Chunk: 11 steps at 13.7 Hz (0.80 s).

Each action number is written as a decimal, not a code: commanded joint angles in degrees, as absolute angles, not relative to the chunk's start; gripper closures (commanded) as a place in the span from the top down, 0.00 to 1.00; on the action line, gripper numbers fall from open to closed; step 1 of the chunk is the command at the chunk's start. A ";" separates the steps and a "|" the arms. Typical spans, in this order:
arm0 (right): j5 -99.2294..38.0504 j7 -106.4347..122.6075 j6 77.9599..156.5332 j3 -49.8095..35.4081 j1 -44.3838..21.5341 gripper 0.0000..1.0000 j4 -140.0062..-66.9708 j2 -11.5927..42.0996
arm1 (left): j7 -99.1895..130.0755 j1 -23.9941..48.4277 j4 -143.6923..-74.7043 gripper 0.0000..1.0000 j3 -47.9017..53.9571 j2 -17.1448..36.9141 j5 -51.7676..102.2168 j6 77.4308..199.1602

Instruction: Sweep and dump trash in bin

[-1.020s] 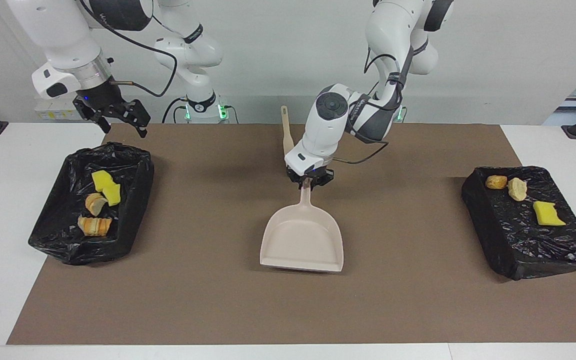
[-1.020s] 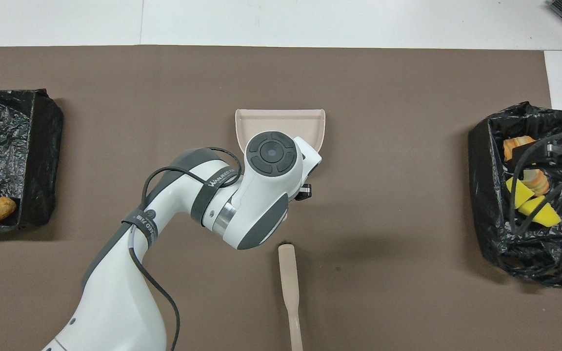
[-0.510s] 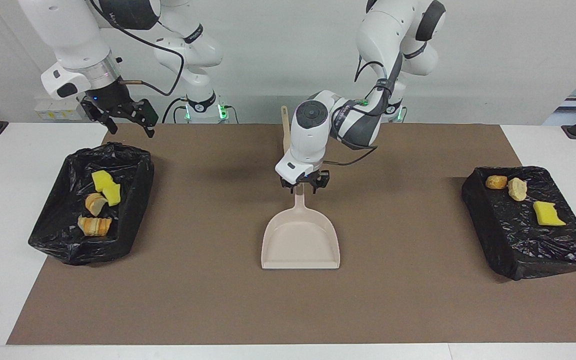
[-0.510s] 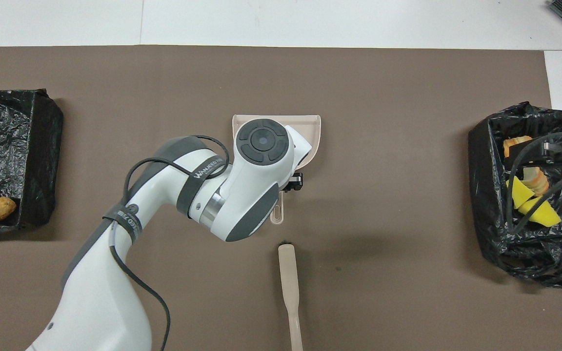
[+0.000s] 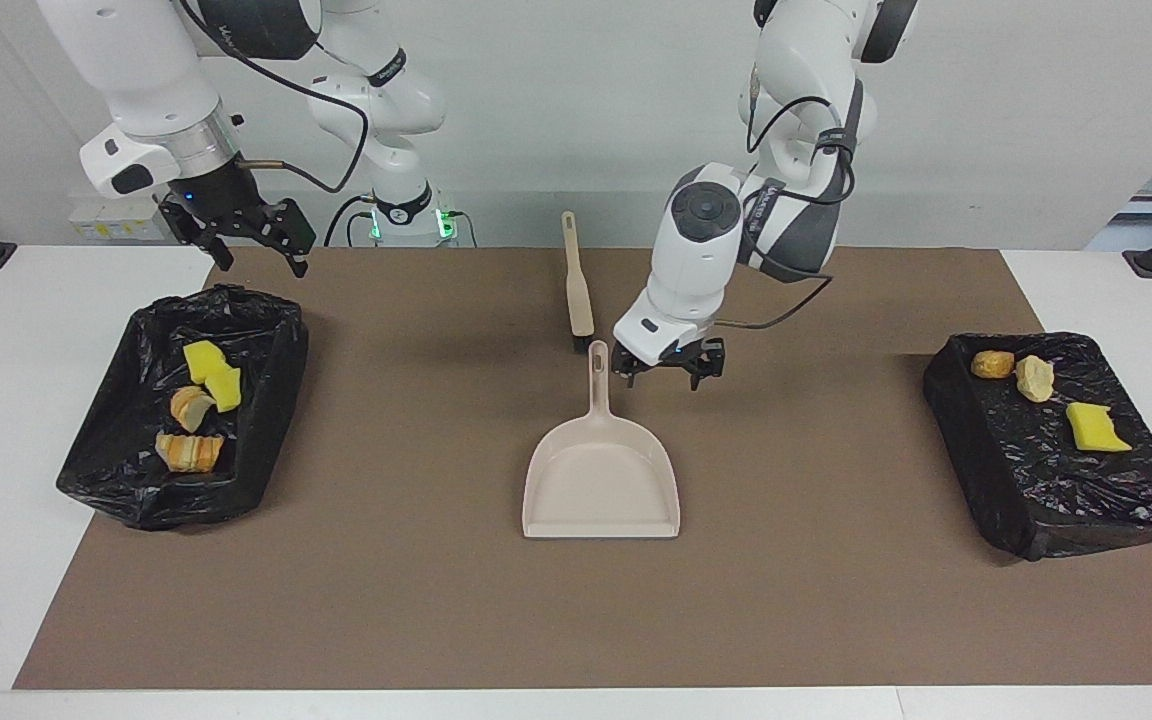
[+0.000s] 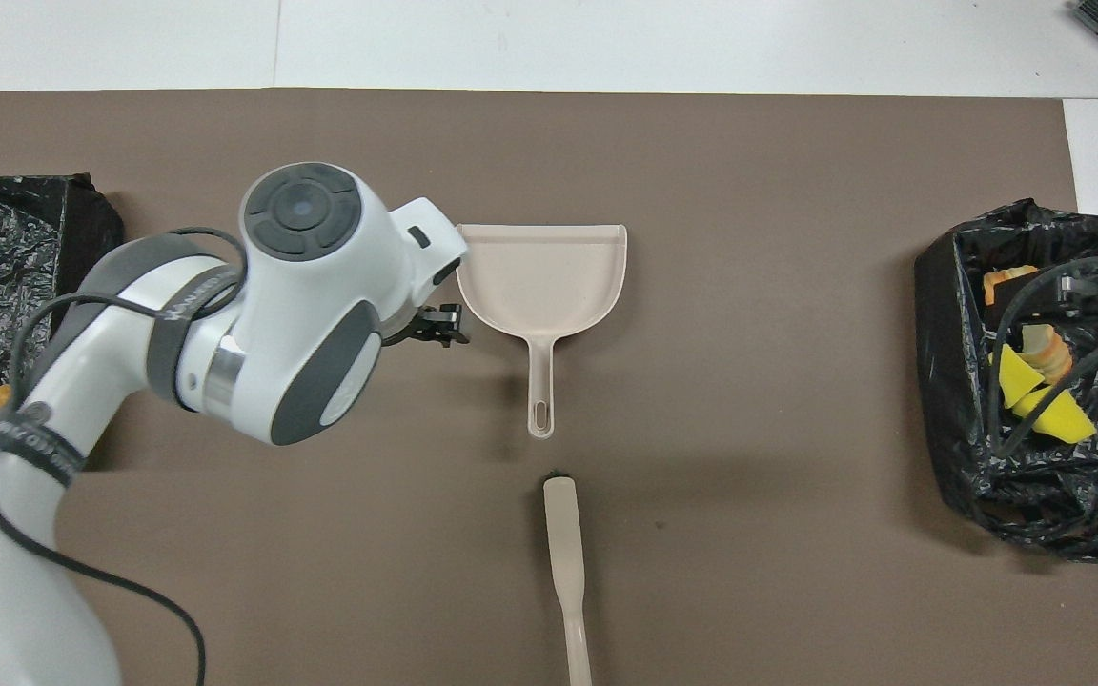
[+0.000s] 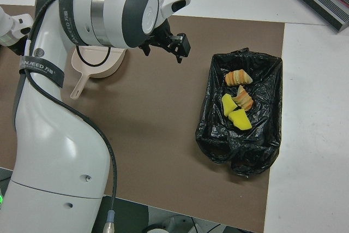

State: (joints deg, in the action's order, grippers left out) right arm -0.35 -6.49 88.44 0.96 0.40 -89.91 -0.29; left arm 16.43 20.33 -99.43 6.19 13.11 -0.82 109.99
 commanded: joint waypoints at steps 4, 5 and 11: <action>-0.53 -5.45 88.24 0.70 0.79 1.00 -90.79 -1.14 | 0.28 11.08 -108.28 1.00 6.42 -1.39 -1.14 104.34; -0.53 -5.45 88.24 0.70 0.79 1.00 -90.88 -1.14 | -1.30 9.94 -107.06 1.00 6.42 -2.80 -1.06 103.28; -0.61 -5.89 87.98 0.70 0.88 1.00 -90.97 -1.23 | -9.75 4.92 -91.16 1.00 5.72 -2.64 -0.35 87.11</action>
